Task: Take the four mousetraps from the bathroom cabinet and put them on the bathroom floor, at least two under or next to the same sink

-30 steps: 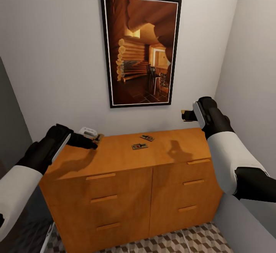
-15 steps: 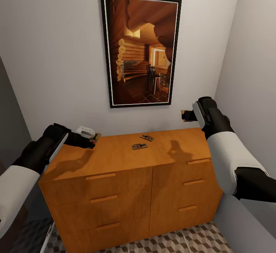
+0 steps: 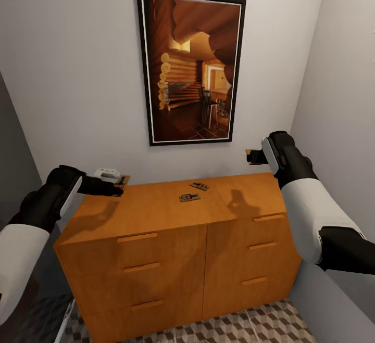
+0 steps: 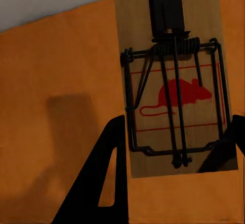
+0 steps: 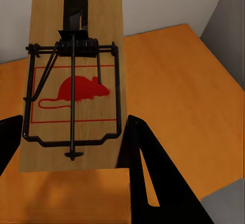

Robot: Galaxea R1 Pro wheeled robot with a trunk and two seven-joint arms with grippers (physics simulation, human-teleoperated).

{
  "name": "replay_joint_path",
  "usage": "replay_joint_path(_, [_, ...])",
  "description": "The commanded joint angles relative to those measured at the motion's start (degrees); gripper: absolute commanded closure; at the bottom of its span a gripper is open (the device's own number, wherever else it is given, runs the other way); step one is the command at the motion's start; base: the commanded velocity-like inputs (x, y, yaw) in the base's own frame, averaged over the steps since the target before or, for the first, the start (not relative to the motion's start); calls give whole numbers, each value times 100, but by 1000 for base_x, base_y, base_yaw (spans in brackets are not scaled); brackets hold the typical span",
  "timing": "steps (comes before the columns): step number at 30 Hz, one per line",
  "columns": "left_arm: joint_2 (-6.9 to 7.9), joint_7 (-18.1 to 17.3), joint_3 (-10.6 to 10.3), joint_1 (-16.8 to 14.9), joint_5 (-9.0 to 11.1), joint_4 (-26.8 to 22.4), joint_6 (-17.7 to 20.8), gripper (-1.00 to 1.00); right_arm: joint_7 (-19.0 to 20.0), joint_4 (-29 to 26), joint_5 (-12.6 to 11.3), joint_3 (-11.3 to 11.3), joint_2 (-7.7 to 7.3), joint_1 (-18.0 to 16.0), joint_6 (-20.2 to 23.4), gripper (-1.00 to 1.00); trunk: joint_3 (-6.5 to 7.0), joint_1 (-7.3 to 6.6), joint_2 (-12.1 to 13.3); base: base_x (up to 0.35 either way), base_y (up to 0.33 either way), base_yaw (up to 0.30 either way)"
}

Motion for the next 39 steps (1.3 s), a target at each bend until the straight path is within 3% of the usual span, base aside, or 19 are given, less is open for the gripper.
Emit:
replay_joint_path(1, [10,0,-1,-6,2,10,23,100,-12,-4,-11,-9,1,-4,22,100,-7,-2,-4,-216,-53,0])
replay_joint_path(19, [23,-4,3,-6,2,66,23,100,-10,33,-51,-9,28,5,22,100,-7,-2,-4,-317,-50,0])
replay_joint_path(30, [30,-5,5,-6,1,664,23,100,-3,42,-57,-6,101,300,22,100,-7,-2,-4,-345,-1,0])
replay_joint_path(39, [38,1,10,11,-6,745,23,100,12,7,-50,-6,98,516,22,100,-7,-2,-4,-345,-55,0])
